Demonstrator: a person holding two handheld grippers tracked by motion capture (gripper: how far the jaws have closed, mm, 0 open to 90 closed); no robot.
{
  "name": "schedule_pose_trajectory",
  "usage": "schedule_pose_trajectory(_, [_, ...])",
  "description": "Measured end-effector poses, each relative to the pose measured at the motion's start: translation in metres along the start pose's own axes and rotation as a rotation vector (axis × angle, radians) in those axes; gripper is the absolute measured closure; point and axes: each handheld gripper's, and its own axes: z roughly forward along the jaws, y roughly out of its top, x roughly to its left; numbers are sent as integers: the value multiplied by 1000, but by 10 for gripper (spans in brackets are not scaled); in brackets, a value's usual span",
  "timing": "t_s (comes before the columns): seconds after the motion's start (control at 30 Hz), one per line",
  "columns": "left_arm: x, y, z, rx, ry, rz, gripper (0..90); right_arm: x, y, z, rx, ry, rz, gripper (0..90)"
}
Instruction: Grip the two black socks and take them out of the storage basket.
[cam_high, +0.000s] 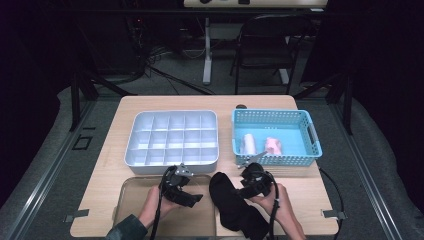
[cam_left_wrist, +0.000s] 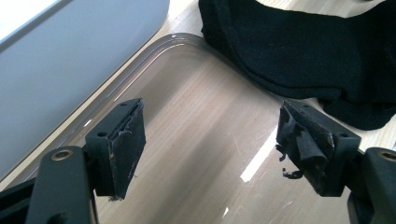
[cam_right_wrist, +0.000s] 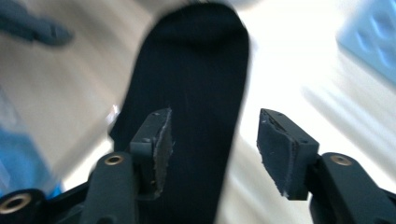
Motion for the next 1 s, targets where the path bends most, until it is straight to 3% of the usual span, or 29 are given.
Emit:
schedule_pose_trajectory(0.17, [2,0,-1,-5,10,-8,241,-9,-27,-22,61,53,69,387])
schedule_pose_trajectory(0.27, [2,1,-1,-6,12,-10,241,-8,-36,-25,95,88,75,338])
schedule_pose_trajectory(0.3, [2,1,-1,-6,12,-10,241,-5,-37,-24,83,100,90,329])
schedule_pose_trajectory(0.33, [2,1,-1,-6,12,-9,241,-1,-37,-23,127,103,61,301])
schedule_pose_trajectory(0.4, [3,0,-2,-5,7,-11,240,7,-37,-16,158,118,49,266])
schedule_pose_trajectory(0.47, [3,0,-2,-4,6,-9,240,14,-37,-9,219,100,4,260])
schedule_pose_trajectory(0.6, [3,0,-2,-4,5,-10,240,18,-37,2,293,35,-25,409])
schedule_pose_trajectory(0.7, [2,1,-1,-1,18,-10,245,16,-39,3,309,-20,-49,518])
schedule_pose_trajectory(0.83, [1,2,2,6,8,-12,256,5,-41,3,313,-57,-56,530])
schedule_pose_trajectory(1.0, [-2,7,6,8,-2,-11,266,-4,-40,1,298,-91,-122,519])
